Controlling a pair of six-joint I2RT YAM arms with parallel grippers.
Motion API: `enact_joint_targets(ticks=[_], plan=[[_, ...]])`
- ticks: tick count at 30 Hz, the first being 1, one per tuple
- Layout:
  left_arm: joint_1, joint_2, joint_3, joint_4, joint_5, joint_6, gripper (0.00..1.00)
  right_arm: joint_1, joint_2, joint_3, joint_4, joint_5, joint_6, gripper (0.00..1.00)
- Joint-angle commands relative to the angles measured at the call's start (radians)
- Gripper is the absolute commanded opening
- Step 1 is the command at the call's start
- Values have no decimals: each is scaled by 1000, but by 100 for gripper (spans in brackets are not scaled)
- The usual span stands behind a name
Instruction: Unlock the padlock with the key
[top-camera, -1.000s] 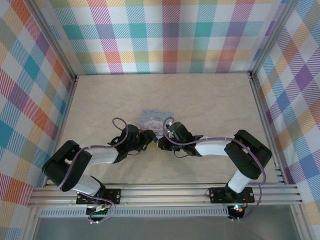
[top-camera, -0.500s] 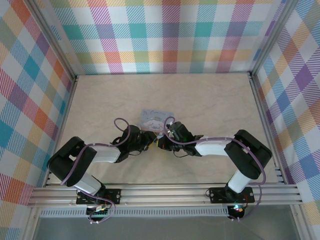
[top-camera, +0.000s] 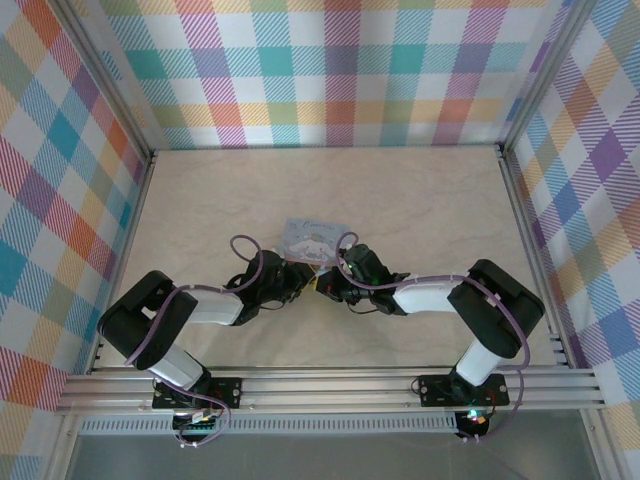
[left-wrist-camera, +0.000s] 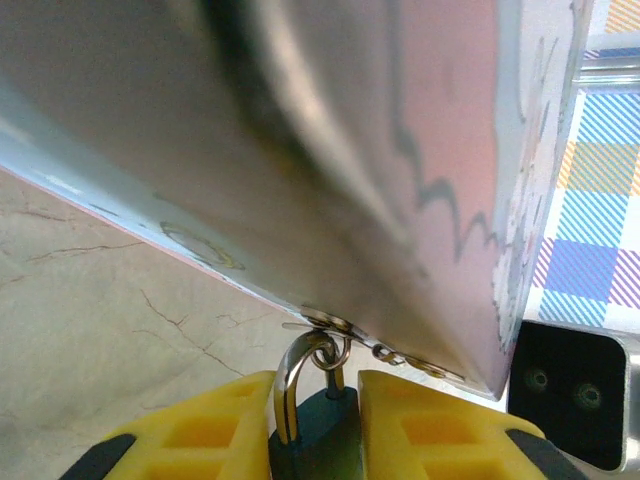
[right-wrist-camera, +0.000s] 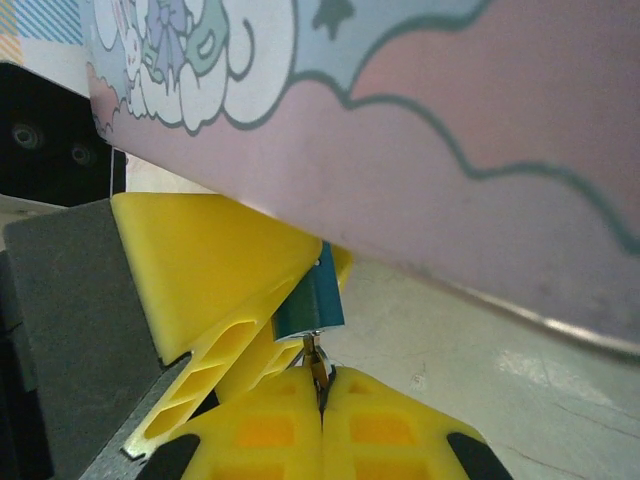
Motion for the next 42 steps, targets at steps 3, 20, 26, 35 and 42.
enact_joint_targets(ticks=[3,20,26,35,42], plan=[[-17,12,13,6,17,-3,19,-10,-6,-11,63,-27,44,3],[-18,-16,17,-22,6,8,0,-20,-73,-48,2,38,33,29],[-18,-53,25,-75,-6,27,0,-22,-149,-47,-124,105,-52,42],[-19,-83,33,-110,-12,42,0,-32,-295,-65,-211,201,-231,69],[-19,-90,39,-124,-12,48,0,-39,-411,-52,-277,266,-407,95]])
